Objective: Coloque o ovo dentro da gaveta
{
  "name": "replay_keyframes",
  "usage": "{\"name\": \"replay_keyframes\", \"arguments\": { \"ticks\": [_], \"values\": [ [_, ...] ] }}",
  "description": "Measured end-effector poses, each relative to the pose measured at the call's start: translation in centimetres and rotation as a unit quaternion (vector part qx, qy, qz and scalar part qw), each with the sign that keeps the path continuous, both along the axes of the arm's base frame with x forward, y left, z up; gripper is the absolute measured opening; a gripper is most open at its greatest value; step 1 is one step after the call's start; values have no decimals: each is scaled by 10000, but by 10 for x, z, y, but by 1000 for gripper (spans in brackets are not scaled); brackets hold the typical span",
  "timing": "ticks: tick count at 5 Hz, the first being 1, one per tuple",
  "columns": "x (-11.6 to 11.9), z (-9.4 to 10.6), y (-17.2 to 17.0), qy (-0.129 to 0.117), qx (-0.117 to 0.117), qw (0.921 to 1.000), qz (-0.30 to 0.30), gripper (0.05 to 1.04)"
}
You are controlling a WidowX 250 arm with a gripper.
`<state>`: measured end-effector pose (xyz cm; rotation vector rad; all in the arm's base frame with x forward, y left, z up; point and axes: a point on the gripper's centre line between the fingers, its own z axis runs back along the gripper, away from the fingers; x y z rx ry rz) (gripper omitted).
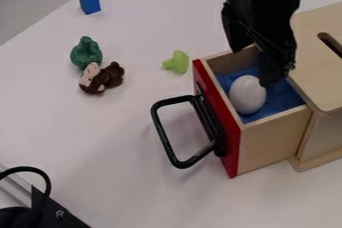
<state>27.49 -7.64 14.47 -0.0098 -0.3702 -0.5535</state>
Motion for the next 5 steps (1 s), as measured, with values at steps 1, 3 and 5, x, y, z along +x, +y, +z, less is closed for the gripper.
{"name": "replay_keyframes", "arguments": {
  "ticks": [1,3,5],
  "values": [
    [-1,5,1,-77,-12,10000,-14,1000],
    [-1,6,1,-84,-14,10000,-14,1000],
    [-1,6,1,-84,-14,10000,-14,1000]
  ]
}}
